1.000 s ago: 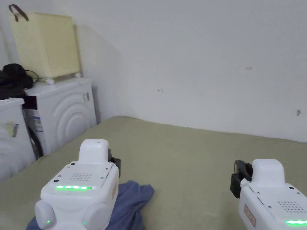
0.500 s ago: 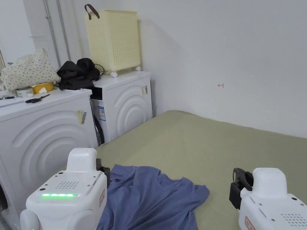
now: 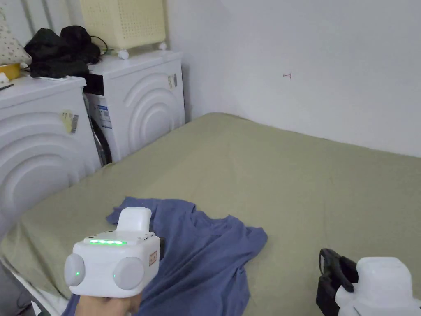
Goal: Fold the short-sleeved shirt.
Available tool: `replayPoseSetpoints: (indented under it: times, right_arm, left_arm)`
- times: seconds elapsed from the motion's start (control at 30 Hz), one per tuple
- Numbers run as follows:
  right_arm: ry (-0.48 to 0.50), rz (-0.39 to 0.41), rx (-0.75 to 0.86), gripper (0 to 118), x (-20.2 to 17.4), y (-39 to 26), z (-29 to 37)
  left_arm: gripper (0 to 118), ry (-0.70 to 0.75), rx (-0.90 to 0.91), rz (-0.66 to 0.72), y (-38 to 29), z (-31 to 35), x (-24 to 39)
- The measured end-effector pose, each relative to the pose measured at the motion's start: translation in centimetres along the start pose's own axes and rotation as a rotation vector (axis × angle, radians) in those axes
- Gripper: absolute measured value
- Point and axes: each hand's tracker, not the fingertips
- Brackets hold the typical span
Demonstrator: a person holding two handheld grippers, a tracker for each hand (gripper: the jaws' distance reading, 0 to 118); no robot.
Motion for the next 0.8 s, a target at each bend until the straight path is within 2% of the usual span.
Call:
replayPoseSetpoints:
  times: [0.13, 0.17, 0.2, 0.23, 0.27, 0.3, 0.6, 0.7, 0.73, 0.77, 0.8]
  right_arm:
    - [-0.017, -0.009, -0.057, 1, 0.8, -1.7, -0.9]
    - [-0.016, -0.012, -0.073, 1, 1.0, -2.1, -1.1]
    - [-0.02, -0.014, -0.084, 1, 1.1, -2.4, -1.4]
    - [-0.023, -0.014, -0.096, 1, 1.2, -2.8, -1.6]
    - [-0.028, -0.014, -0.108, 1, 1.3, -3.2, -1.8]
    - [-0.031, -0.017, -0.117, 1, 1.4, -3.5, -2.0]
    - [-0.057, -0.028, -0.171, 1, 2.5, -4.8, -1.3]
    - [-0.07, -0.023, -0.182, 1, 3.4, -4.6, -0.2]
    - [-0.075, -0.025, -0.184, 1, 3.7, -4.5, 0.2]
    - [-0.084, -0.026, -0.185, 1, 4.1, -4.4, 0.8]
    - [-0.094, -0.027, -0.184, 1, 4.6, -4.3, 1.4]
  left_arm:
    - [0, -0.076, -0.211, -0.036, -0.5, -6.5, 0.3]
    - [9, -0.087, -0.234, -0.021, -0.8, -7.5, 0.2]
    - [42, -0.105, -0.27, -0.018, -0.9, -8.6, 0.0]
    - [83, -0.098, -0.304, -0.005, -0.8, -9.4, 0.1]
    - [113, -0.102, -0.321, 0.003, -0.9, -10.2, 0.0]
    - [118, -0.121, -0.341, 0.005, -1.0, -10.9, 0.0]
    - [117, -0.076, -0.413, -0.069, -2.0, -14.0, 2.4]
    - [99, -0.072, -0.43, -0.096, -2.7, -14.8, 2.7]
    - [86, -0.067, -0.424, -0.097, -2.4, -14.3, 2.7]
    - [58, -0.087, -0.412, -0.09, -1.8, -13.7, 2.7]
    - [2, -0.092, -0.386, -0.088, -1.3, -13.0, 2.7]
